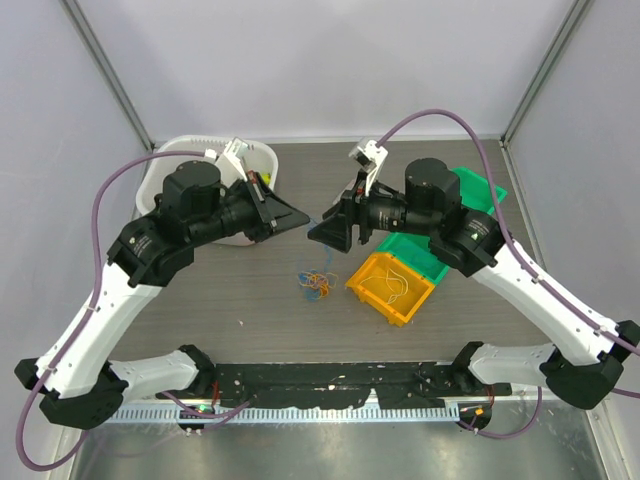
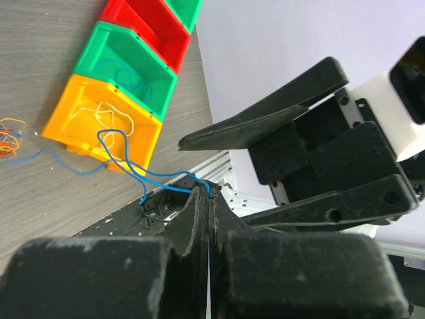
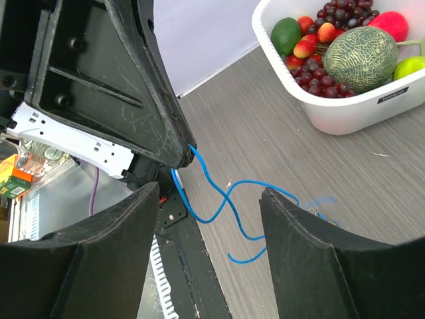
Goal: Untangle the cables
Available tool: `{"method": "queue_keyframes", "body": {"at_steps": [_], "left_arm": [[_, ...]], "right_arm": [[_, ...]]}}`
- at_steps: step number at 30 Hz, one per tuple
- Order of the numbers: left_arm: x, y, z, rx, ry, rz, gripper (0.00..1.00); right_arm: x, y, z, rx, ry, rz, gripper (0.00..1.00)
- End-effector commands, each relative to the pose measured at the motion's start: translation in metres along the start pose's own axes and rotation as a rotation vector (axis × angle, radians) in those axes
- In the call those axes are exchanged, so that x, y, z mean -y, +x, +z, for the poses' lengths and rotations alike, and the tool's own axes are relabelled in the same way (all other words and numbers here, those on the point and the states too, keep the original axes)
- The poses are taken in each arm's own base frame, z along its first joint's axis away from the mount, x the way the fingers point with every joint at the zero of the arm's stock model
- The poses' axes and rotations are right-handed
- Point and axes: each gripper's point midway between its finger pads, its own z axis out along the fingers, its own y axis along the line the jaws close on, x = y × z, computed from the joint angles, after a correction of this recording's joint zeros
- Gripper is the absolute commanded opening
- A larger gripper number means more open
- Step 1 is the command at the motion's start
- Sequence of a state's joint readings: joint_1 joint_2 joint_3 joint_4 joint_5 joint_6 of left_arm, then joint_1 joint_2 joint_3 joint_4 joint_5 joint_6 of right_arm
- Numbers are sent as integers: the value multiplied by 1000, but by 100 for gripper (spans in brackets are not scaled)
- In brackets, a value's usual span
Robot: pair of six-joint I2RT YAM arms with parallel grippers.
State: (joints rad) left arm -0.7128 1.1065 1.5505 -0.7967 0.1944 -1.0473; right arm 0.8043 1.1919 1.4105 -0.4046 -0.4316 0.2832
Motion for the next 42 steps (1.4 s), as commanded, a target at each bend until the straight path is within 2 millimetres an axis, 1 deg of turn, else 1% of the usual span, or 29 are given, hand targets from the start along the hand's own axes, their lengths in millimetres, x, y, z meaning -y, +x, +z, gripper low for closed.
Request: {"method": "queue_keyframes", "body": {"at_steps": [1, 3, 5, 7, 9, 10, 11, 12, 13, 14, 15, 16, 17, 18, 19, 20, 21, 24, 25, 26, 27, 29, 31, 32, 33, 34, 35, 39, 42], "left_arm": [[25, -6, -2, 16, 101, -21, 0], [27, -6, -2, 11, 107, -19, 0], [28, -5, -1, 1, 113, -19, 0], [29, -6, 0, 1, 113, -17, 0], [30, -7, -1, 11, 119, -7, 0], [32, -9, -2, 18, 127, -1, 0], [32, -11, -3, 35, 132, 13, 0], [34, -15, -6, 56, 140, 25, 4], [33, -19, -10, 90, 137, 33, 20], [31, -25, -15, 134, 125, 41, 40], [28, -31, -21, 176, 115, 46, 51], [23, -36, -25, 220, 99, 51, 60], [21, -40, -32, 258, 96, 57, 64], [18, -42, -37, 284, 92, 61, 68], [11, -48, -42, 328, 68, 59, 70], [8, -48, -45, 337, 58, 60, 71], [4, -47, -46, 339, 44, 62, 72], [-6, -42, -45, 327, 13, 60, 74], [-8, -40, -44, 319, 10, 59, 74], [-8, -40, -43, 317, 12, 59, 74], [-8, -39, -43, 313, 15, 59, 74], [-7, -38, -42, 307, 19, 61, 74], [-7, -38, -40, 302, 23, 64, 74], [-6, -38, -40, 302, 28, 63, 74], [-5, -37, -40, 298, 34, 64, 74], [-6, -36, -40, 297, 32, 63, 74], [-7, -35, -40, 296, 31, 62, 74], [-11, -32, -39, 289, 30, 53, 74], [-14, -29, -35, 278, 28, 50, 74]], "right_arm": [[-10, -8, 7, 42, -57, -23, 67], [-4, -6, 9, 46, -30, -18, 65], [2, -6, 11, 46, -1, -17, 59], [2, -6, 11, 44, 2, -14, 43], [4, -6, 11, 47, 10, -8, 19], [6, -8, 10, 55, 24, -7, 12], [8, -6, 9, 55, 37, 1, 1], [11, -9, 6, 70, 65, 1, 1], [14, -8, 5, 72, 82, 3, 1], [21, -14, 0, 99, 136, 1, 1], [25, -15, -5, 106, 168, 4, 1], [31, -25, -13, 142, 225, -3, 1], [36, -25, -19, 142, 268, -2, 1], [41, -40, -30, 189, 328, -8, 1], [57, -42, -40, 199, 434, -4, 1], [59, -56, -52, 238, 478, -12, 1], [70, -57, -63, 241, 558, -9, 1], [95, -75, -95, 272, 711, -39, 1], [101, -77, -100, 278, 743, -45, 1], [114, -81, -112, 285, 797, -45, 1], [121, -81, -115, 286, 814, -40, 1], [152, -80, -136, 291, 907, -19, 1], [177, -58, -142, 246, 961, 12, 1], [181, -54, -142, 241, 958, 17, 1], [191, -39, -146, 214, 983, 29, 1], [196, -34, -149, 219, 1007, 27, 1], [202, -23, -153, 207, 1027, 37, 1], [214, 1, -168, 184, 1097, 57, 1], [215, 10, -174, 173, 1121, 52, 1]]}}
